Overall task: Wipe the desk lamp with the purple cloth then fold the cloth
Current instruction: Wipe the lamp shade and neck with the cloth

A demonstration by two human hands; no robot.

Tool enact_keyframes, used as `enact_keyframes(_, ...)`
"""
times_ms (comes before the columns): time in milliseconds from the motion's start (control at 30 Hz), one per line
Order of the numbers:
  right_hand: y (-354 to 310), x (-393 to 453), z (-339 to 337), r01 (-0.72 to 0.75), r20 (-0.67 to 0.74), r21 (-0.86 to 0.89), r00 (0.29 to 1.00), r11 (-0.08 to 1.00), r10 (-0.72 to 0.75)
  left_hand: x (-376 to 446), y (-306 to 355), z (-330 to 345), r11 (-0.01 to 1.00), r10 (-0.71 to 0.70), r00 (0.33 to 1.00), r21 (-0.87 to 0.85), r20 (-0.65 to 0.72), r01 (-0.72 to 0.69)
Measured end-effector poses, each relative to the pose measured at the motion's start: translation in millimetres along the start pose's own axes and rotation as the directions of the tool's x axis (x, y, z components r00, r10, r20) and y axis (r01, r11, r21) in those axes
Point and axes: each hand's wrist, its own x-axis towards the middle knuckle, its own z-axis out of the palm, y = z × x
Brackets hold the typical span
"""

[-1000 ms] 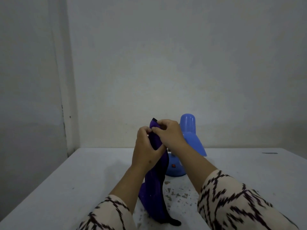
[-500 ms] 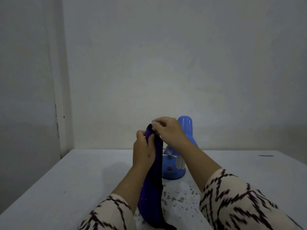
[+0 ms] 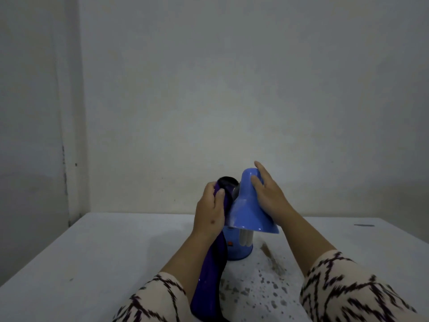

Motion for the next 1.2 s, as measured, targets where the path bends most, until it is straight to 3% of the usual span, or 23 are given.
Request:
enact_keyframes(167, 1, 2, -2, 0.026, -0.008, -0.004, 1.000, 1.000, -0.026, 0, -2, 4, 0.996, 0.068, 0.952, 0.034, 0.300, -0.082)
enact_keyframes(333, 4, 3, 0, 0.043, -0.005, -0.005, 0.999, 0.999, -0.043, -17, -16, -8, 0.985, 0.156, 0.898, 0.008, 0.412, -0.175)
enact_keyframes(500, 3, 6, -1, 0.040, -0.001, -0.006, 0.999, 0.999, -0.040, -18, -16, -7, 0.952, 0.230, 0.877, 0.091, 0.423, -0.294)
enact_keyframes(700, 4, 6, -2, 0.020, -0.011, 0.001, 1.000, 1.000, -0.020, 1, -13, 4, 0.992, 0.040, 0.930, 0.095, 0.365, -0.080)
enact_keyframes(900, 5, 7, 1, 0.023, -0.012, -0.010, 1.000, 1.000, -0.023, -23, -14, -1, 0.968, 0.222, 0.901, 0.025, 0.374, -0.249)
enact_keyframes(1033, 4, 7, 0, 0.021, -0.014, 0.022, 1.000, 1.000, -0.021, -26, -13, -1, 0.932, 0.278, 0.862, 0.099, 0.425, -0.350)
enact_keyframes(1100, 4, 6, -1, 0.015, -0.009, 0.043, 1.000, 0.999, -0.014, -19, -12, 2, 0.938, 0.237, 0.876, 0.136, 0.419, -0.318)
enact_keyframes(1200, 3, 5, 0, 0.004, 0.005, 0.063, 1.000, 0.998, -0.005, -5, -11, 5, 0.981, 0.084, 0.935, 0.135, 0.344, -0.138)
